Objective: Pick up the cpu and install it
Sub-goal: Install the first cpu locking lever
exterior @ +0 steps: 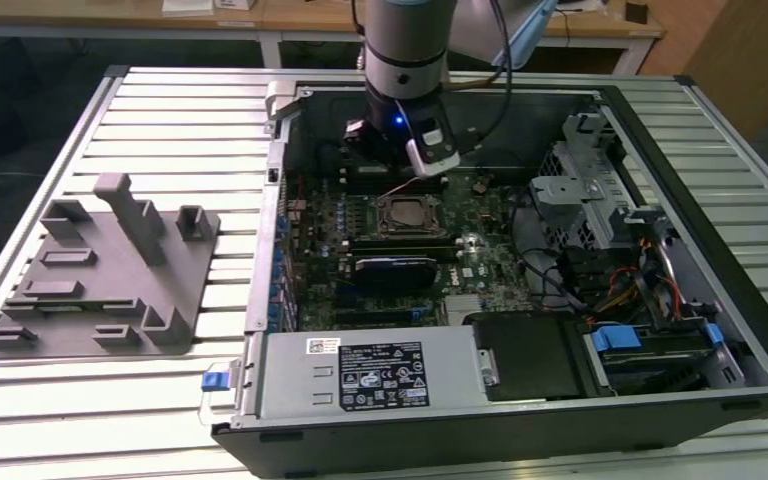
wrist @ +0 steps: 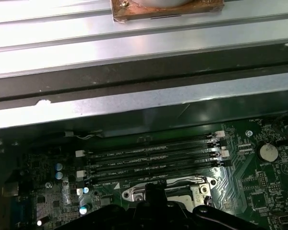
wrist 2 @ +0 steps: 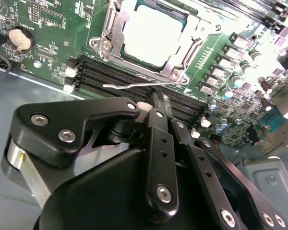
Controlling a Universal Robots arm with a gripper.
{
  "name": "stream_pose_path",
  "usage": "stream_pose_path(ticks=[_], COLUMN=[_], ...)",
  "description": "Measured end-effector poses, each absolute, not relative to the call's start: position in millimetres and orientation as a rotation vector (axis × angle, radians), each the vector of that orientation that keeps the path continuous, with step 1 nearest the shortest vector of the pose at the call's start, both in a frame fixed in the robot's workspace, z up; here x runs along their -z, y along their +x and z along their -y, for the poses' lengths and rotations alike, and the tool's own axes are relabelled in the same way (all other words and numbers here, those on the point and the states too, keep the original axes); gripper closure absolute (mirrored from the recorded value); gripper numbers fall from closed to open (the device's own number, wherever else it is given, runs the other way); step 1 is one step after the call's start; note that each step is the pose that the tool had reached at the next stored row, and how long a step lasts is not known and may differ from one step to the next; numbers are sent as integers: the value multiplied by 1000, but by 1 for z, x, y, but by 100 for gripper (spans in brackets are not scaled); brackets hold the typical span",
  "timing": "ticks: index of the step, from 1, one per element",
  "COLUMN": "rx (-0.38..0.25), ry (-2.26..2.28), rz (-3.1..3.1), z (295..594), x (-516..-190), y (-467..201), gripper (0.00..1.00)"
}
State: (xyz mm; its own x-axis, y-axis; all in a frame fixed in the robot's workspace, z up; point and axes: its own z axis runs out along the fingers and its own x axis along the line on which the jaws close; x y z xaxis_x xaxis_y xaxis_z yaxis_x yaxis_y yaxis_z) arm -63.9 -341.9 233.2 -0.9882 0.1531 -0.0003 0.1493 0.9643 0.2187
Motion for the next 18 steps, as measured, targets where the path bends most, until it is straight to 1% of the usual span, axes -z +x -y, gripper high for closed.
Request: stream_pose_path(ticks=[18], rx=[-341], ry=[234], rz=[-3078], z=[342], x=[-224], y=[-57], gripper=[89])
